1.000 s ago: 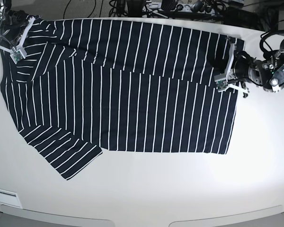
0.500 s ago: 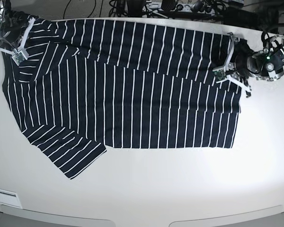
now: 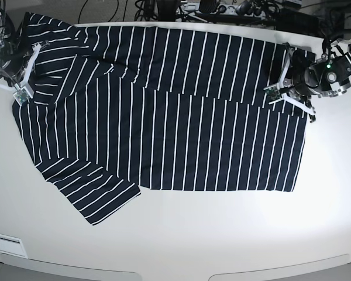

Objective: Fold the T-shirt properly
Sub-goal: 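Pull the grasped shirt edge further toward the robot base, then release the shirt and move the left gripper to the hem corner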

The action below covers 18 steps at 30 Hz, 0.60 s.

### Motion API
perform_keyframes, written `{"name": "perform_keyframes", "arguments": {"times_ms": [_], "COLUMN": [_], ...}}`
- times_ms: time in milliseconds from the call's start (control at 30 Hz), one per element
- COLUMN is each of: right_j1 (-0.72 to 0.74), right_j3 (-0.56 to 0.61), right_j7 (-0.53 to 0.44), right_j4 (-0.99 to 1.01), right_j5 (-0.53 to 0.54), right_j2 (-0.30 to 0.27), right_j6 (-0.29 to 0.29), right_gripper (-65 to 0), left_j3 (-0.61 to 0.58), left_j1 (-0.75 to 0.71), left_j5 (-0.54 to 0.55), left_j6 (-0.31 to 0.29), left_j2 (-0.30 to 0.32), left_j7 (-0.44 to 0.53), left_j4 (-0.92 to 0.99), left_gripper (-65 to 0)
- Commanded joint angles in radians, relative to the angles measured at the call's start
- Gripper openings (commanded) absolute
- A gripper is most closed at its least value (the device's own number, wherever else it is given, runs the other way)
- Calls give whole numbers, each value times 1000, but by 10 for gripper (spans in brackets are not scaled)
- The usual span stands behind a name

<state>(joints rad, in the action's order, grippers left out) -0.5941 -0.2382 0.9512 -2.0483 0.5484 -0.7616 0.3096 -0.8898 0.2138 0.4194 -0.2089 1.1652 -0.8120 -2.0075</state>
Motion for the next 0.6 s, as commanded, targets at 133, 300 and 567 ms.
{"name": "perform_keyframes", "arguments": {"times_ms": [133, 300, 567], "right_j1": [51, 60, 60], "right_j3": [-11, -11, -11], "right_j7": [-42, -79, -142], "right_j4": [-22, -22, -22], "right_j5": [-4, -2, -2], "right_j2": [-18, -17, -17], "right_j6": [-6, -6, -6], "right_gripper": [-650, -650, -650], "left_j3": [10, 40, 383], "left_j1": [14, 53, 200], "left_j5": [-88, -184, -9], "left_j6": [50, 154, 194], "left_j2": [21, 19, -128], "left_j7": [11, 78, 194], "left_j4": [-40, -32, 315], "left_gripper": [-650, -650, -650]}}
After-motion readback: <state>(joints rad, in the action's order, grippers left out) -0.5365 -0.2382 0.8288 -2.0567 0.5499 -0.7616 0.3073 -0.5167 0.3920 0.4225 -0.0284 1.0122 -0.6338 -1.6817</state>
